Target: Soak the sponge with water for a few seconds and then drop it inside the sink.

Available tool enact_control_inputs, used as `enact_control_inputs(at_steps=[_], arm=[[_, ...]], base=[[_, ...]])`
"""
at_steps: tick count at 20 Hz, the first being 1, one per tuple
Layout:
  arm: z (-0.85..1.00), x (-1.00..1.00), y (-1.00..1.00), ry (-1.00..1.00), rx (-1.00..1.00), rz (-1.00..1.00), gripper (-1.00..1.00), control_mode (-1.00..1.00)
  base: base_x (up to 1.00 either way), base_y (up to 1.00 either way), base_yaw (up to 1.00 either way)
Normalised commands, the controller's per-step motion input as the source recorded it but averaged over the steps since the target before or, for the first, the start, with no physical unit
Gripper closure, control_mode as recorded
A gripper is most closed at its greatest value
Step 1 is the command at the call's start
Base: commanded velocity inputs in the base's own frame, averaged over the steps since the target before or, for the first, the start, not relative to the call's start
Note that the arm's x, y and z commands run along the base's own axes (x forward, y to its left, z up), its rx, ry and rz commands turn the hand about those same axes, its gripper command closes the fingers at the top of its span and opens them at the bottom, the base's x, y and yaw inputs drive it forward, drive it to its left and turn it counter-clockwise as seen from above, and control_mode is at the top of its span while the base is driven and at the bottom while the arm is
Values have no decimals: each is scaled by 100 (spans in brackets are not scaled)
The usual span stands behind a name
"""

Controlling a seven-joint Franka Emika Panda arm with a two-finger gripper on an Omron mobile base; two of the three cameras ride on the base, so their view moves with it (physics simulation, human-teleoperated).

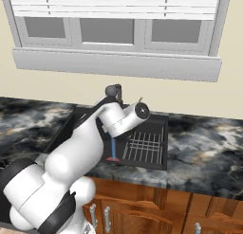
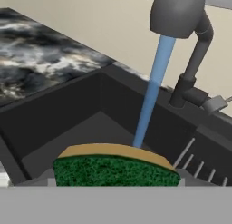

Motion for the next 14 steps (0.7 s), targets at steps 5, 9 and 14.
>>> enact_control_inputs(at_steps=[5, 9, 14], arm=[[0, 0, 19, 0, 1, 8, 100, -100], [0, 0, 0, 0, 5, 6, 100, -100], [-10, 0, 1, -1, 6, 3, 100, -100]], base=[[0, 0, 0], [0, 0, 0], [0, 0, 0]])
